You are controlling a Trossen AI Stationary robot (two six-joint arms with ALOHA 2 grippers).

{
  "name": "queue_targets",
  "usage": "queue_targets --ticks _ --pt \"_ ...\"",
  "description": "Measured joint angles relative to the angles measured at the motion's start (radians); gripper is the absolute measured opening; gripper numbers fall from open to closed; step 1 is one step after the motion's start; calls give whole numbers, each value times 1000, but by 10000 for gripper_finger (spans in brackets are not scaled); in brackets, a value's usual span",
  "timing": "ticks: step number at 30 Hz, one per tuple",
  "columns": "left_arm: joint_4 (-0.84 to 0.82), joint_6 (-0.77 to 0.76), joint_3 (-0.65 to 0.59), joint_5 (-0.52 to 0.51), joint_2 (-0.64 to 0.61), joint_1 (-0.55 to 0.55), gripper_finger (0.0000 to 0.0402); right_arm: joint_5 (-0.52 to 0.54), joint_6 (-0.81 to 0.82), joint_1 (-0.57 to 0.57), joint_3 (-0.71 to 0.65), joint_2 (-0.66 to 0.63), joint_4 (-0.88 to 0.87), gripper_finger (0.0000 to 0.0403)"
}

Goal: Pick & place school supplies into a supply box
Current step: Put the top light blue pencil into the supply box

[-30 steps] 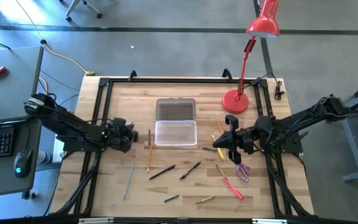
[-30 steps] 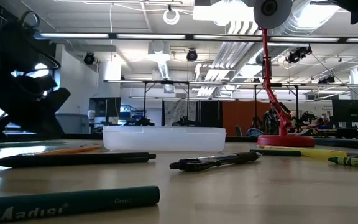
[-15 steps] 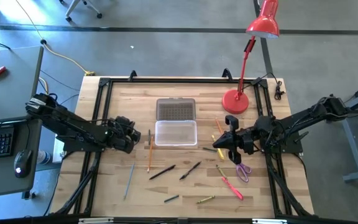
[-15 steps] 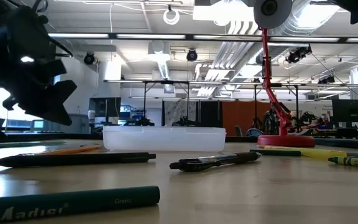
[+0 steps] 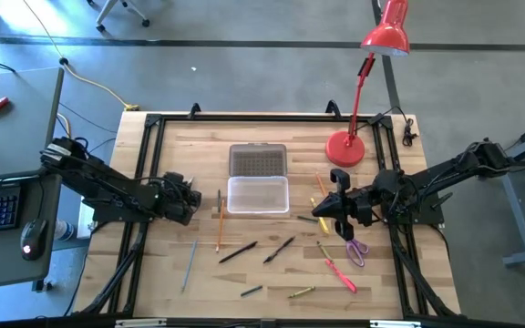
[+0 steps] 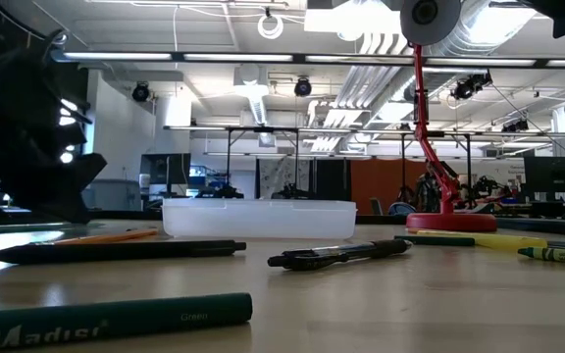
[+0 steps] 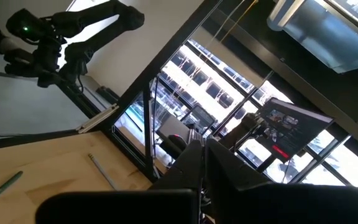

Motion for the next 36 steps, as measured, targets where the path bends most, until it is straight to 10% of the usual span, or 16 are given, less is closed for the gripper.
queue_targets --ticks 23,36 --pt "236 -98 -19 -106 232 3 17 -2 0 0 0 0 0 0" --pt "541 221 -18 -63 277 293 39 -2 -26 0 0 0 0 0"
